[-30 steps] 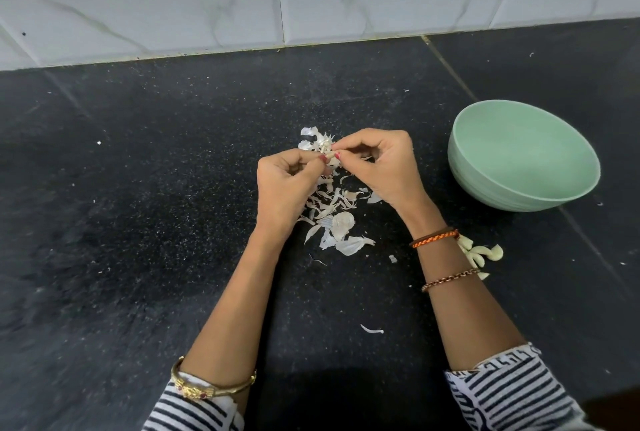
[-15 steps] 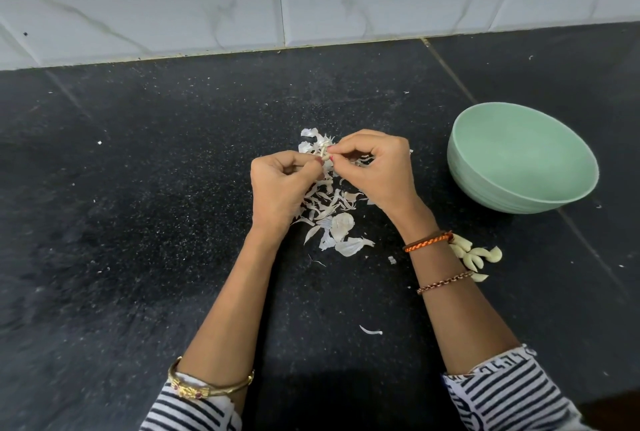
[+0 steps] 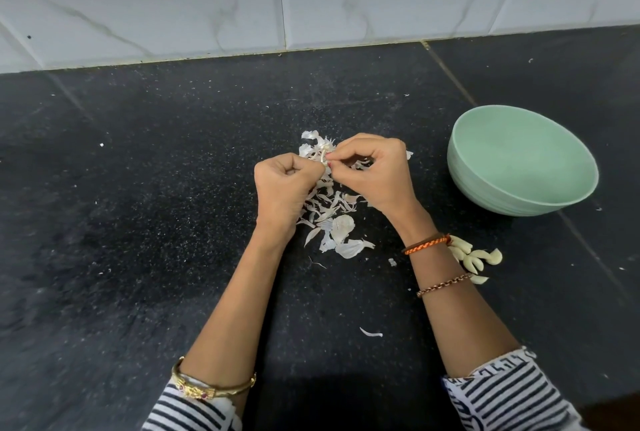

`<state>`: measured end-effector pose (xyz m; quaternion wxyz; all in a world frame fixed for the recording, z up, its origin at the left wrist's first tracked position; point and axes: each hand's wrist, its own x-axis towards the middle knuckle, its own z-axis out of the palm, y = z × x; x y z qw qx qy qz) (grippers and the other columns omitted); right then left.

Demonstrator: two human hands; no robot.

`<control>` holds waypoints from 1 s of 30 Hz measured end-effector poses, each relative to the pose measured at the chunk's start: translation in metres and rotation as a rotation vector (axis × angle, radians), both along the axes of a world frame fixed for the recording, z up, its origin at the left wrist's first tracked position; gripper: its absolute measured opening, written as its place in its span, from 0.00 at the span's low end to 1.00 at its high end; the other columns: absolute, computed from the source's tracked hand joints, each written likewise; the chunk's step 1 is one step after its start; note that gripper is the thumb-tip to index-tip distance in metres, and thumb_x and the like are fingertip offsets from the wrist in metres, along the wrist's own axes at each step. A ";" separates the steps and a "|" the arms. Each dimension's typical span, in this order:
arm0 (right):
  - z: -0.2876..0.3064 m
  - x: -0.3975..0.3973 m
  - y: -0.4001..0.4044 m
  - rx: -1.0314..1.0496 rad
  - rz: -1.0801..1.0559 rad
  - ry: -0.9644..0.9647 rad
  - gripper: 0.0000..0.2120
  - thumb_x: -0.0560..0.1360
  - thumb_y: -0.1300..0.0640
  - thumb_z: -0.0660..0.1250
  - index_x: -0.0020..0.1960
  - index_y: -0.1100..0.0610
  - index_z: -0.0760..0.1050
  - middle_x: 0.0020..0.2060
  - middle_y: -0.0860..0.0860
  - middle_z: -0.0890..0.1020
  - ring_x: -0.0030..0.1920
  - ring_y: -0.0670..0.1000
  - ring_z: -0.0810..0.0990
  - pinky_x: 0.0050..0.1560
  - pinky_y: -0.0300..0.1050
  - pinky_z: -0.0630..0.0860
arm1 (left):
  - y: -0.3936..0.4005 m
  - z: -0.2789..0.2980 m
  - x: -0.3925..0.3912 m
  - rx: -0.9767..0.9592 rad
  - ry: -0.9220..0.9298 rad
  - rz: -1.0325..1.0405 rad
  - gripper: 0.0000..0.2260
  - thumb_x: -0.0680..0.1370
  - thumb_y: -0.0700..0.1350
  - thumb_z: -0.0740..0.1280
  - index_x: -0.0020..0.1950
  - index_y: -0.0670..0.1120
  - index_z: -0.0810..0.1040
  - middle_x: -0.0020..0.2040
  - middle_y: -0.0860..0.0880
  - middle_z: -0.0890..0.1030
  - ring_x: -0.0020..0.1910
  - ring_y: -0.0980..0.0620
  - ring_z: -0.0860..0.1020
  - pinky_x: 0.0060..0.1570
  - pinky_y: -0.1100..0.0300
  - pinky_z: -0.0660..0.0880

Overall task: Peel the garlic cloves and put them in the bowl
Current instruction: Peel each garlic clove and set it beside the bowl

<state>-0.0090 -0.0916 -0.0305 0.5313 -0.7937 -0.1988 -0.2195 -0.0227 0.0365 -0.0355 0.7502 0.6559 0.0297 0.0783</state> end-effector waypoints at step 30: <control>0.005 -0.003 0.012 0.147 -0.132 0.307 0.04 0.72 0.67 0.68 0.42 0.62 0.80 0.33 0.46 0.79 0.33 0.37 0.77 0.38 0.30 0.73 | 0.006 -0.008 0.002 0.316 -0.224 0.081 0.02 0.74 0.46 0.68 0.45 0.50 0.80 0.38 0.57 0.79 0.36 0.58 0.74 0.42 0.52 0.76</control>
